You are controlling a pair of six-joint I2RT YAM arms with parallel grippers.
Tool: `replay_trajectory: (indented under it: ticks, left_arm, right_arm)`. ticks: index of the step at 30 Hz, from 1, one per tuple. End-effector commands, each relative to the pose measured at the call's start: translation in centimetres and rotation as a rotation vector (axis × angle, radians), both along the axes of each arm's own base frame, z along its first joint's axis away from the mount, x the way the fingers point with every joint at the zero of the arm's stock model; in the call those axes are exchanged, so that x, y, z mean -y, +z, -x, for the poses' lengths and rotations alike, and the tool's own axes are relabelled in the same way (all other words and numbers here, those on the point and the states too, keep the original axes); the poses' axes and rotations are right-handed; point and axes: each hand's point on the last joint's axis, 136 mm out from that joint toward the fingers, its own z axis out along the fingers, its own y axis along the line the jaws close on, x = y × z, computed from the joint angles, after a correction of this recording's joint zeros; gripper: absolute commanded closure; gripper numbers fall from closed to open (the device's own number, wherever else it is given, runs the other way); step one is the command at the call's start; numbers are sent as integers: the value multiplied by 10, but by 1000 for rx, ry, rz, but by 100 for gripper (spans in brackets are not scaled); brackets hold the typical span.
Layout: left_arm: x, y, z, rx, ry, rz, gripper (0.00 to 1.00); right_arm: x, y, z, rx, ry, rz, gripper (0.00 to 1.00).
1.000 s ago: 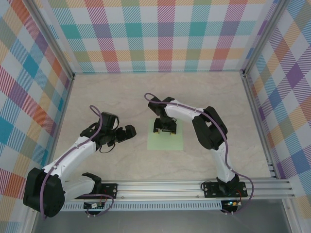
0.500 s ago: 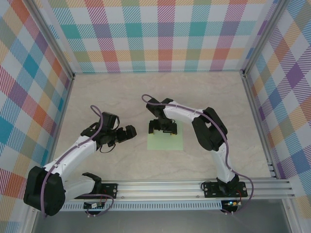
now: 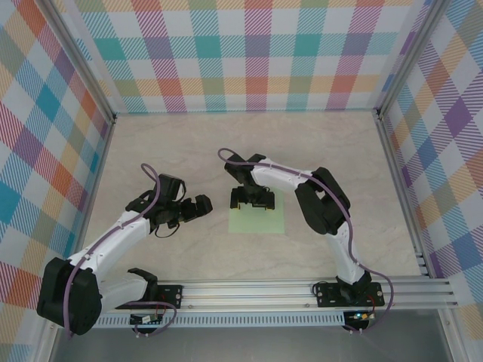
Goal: Fold a paper plane with a square sheet of paper (pick it up from the middle)
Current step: Fold the square sheet of paper in half at the center of the table.
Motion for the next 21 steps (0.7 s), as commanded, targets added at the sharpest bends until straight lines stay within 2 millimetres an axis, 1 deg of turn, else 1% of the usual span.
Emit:
replay_trajectory:
  ticks: [1, 3, 12, 17, 20, 21]
  left_arm:
    - [0, -4, 2, -23, -3, 5, 0]
    - [-1, -3, 2, -22, -2, 4, 0]
    - [0, -4, 4, -25, -7, 7, 0]
    - [0, -5, 5, -29, -8, 6, 0]
    - [-1, -5, 5, -28, -7, 5, 0]
    - [-1, -6, 5, -29, -6, 4, 0]
  right_arm:
    - [41, -104, 74, -276, -34, 170, 2]
    - [38, -100, 72, -265, -34, 155, 5]
    - [28, -79, 54, -205, -17, 135, 25]
    - [23, -68, 48, -182, -9, 118, 32]
    - [18, -56, 41, -153, 1, 102, 33]
    - [17, -49, 38, -138, 5, 99, 34]
